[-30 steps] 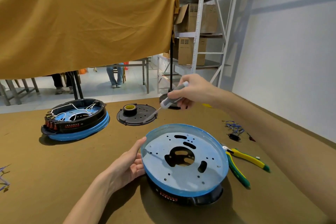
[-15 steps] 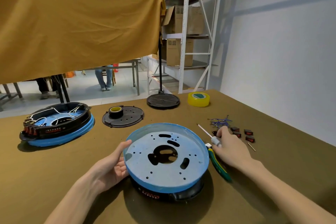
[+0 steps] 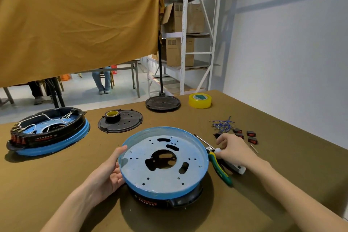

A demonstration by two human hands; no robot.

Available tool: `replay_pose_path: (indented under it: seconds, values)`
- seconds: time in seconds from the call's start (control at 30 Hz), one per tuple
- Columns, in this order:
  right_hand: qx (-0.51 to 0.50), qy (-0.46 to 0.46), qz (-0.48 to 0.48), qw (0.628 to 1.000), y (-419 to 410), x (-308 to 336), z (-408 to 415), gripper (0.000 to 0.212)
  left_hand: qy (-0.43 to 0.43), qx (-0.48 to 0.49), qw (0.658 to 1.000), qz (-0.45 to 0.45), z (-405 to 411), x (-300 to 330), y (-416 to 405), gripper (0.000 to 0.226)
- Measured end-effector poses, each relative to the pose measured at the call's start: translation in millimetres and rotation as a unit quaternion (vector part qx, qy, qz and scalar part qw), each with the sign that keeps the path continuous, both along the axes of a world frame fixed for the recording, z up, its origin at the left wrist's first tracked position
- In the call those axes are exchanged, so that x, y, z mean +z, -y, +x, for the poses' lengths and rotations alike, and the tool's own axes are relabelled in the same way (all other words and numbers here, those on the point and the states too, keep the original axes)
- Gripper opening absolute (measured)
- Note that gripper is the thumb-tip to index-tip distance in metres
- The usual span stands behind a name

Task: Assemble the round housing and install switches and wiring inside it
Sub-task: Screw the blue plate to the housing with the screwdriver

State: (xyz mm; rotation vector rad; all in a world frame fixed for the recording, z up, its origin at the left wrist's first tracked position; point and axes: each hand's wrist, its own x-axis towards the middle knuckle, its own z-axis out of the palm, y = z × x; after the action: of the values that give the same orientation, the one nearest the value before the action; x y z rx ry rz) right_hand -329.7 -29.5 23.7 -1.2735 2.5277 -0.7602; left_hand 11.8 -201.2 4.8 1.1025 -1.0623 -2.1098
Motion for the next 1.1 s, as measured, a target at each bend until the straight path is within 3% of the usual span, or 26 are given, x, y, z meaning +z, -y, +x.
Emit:
replay_pose_path:
  seconds: [0.07, 0.13, 0.2, 0.3, 0.4, 0.47, 0.63, 0.8, 0.9, 1.1]
  values:
    - [0.011, 0.119, -0.027, 0.992, 8, 7, -10, 0.020, 0.001, 0.002, 1.000, -0.004, 0, -1, 0, 0.070]
    - [-0.021, 0.151, -0.075, 0.985, 15, 11, -19, 0.007, 0.003, 0.002, 1.000, -0.005, 0, -1, 0, 0.070]
    - [-0.104, 0.035, -0.103, 0.989, 18, 11, -32, 0.009, 0.004, 0.006, 1.000, -0.007, 0, -2, 1, 0.069]
    - [-0.190, -0.142, 0.000, 0.971, 10, 4, -46, 0.020, 0.011, 0.009, 1.000, -0.008, -1, 0, 1, 0.069]
    - [-0.202, -0.166, 0.138, 0.955, 2, -6, -51, 0.035, 0.017, 0.020, 1.000, -0.015, -4, 0, 0, 0.060]
    - [-0.202, -0.159, 0.164, 0.952, -1, -11, -52, 0.037, 0.017, 0.025, 0.999, -0.019, -5, -2, 0, 0.047]
    - [-0.185, -0.127, 0.117, 0.967, -10, -10, -64, 0.017, 0.013, 0.030, 0.998, -0.059, -7, -5, -3, 0.032]
    - [-0.145, -0.106, 0.076, 0.981, -23, -7, -75, 0.029, 0.017, 0.034, 0.995, -0.088, -10, -5, -7, 0.037]
    - [-0.057, -0.096, 0.050, 0.992, -27, -4, -75, 0.032, 0.027, 0.046, 0.992, -0.111, -15, -3, -10, 0.035]
    - [0.024, -0.102, 0.074, 0.992, -41, -6, -69, 0.021, 0.208, 0.072, 0.945, -0.243, -20, -6, -3, 0.044]
